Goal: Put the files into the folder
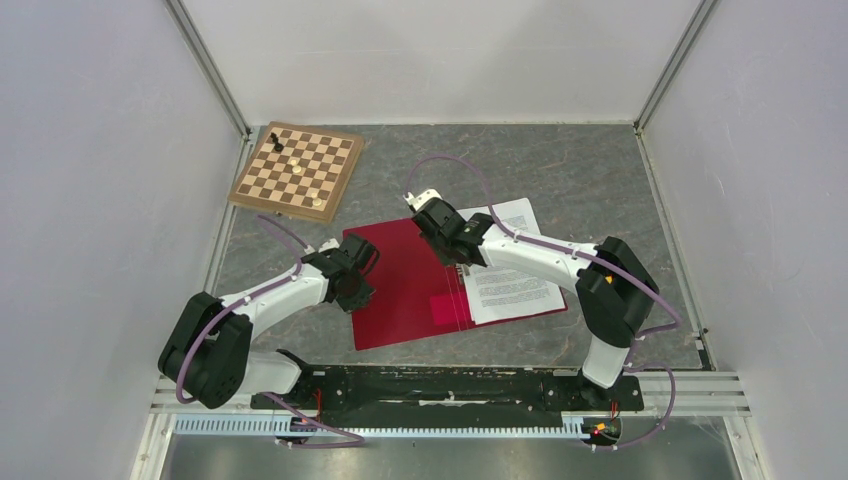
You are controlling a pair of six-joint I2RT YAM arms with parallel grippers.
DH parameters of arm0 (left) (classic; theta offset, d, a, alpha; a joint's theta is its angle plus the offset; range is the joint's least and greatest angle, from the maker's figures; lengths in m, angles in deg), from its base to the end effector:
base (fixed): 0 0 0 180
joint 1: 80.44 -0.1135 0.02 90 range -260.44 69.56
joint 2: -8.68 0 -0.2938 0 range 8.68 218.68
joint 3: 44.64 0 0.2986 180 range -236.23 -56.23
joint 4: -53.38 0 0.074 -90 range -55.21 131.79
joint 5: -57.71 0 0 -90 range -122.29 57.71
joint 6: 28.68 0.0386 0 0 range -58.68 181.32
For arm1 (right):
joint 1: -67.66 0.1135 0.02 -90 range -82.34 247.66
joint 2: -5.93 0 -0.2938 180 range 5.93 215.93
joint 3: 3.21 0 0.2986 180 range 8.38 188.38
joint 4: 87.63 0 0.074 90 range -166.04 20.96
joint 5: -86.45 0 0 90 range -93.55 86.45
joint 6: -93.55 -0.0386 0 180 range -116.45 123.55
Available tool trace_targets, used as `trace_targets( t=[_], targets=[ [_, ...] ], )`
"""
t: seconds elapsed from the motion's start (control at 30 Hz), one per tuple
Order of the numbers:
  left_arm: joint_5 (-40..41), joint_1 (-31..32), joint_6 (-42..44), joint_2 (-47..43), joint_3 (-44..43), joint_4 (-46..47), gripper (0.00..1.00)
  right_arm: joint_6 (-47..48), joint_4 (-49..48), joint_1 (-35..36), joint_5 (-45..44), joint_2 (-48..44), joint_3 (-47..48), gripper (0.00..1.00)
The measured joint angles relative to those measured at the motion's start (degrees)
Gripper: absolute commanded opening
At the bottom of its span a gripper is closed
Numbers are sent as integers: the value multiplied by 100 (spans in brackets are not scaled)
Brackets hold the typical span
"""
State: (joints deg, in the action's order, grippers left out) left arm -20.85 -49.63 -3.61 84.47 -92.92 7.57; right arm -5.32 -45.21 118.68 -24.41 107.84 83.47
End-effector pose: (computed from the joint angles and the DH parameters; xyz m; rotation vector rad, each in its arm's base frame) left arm 0.2142 -0.1188 0.1533 -0.8599 2.6622 -0.1162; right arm 0.2797 0.3238 0.2295 -0.7675 2.3593 -0.0365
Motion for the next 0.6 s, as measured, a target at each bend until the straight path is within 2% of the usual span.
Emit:
trace_targets(
  t=[0.6],
  targets=[
    [20, 9, -44, -4, 0, -9, 2, 17, 13, 48, -26, 0, -155, 11]
  ],
)
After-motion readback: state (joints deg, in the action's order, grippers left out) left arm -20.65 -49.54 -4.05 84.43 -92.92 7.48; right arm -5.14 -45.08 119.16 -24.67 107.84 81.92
